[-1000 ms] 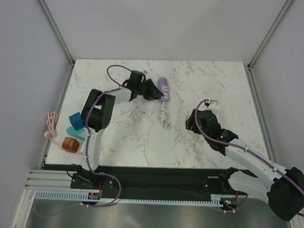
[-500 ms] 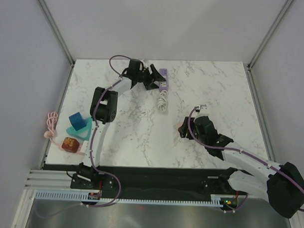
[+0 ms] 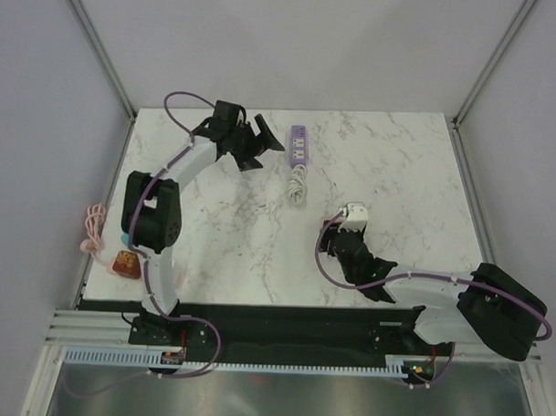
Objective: Pull the plug off the socket
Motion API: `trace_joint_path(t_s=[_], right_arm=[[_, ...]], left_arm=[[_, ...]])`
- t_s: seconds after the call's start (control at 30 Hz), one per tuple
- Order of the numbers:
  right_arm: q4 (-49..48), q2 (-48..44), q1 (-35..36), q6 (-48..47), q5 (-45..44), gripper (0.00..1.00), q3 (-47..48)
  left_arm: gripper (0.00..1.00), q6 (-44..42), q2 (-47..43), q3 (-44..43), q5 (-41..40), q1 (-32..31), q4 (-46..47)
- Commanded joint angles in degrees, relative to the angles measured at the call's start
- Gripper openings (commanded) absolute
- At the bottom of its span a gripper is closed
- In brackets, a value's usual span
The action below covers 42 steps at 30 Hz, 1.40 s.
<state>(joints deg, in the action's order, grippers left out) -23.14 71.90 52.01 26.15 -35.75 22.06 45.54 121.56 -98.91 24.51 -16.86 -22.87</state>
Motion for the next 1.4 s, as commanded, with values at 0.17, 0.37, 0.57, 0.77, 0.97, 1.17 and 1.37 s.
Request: trace_joint_path(t_s=[0.17, 0.37, 0.57, 0.77, 0.97, 1.17, 1.37], right_arm=[[-23.9, 8.4, -0.3, -7.0, -13.7, 0.07, -6.7], [-28.6, 9.9, -0.2, -6.9, -12.5, 0.27, -10.0], [-25.8, 6.8, -0.4, -6.0, -11.5, 0.65, -10.7], [-11.8, -3.4, -0.6, -3.0, -9.2, 0.97, -8.7], [8.5, -9.3, -0.9, 0.0, -7.3, 0.98, 1.2], [20.4, -13.0, -1.4, 1.0, 0.8, 0.98, 8.3], [25.7, -12.2, -1.4, 5.1, 11.5, 0.98, 11.9]], left_arm=[[0.99, -3.4, -37.7, 22.9, -11.4, -4.2, -2.3], [1.00, -4.0, -49.0, 36.0, -13.3, -4.1, -6.6], [1.00, -1.1, -56.4, 46.2, -11.0, -2.4, -8.6], [1.00, 0.0, -59.2, 48.6, -16.2, -2.0, -10.3], [1.00, -1.7, -56.8, 43.6, -21.6, 1.1, -16.8], [1.00, -3.5, -54.3, 42.0, -25.3, 14.1, -24.9], [1.00, -0.4, -47.7, 38.0, -30.2, 26.4, -32.1]])
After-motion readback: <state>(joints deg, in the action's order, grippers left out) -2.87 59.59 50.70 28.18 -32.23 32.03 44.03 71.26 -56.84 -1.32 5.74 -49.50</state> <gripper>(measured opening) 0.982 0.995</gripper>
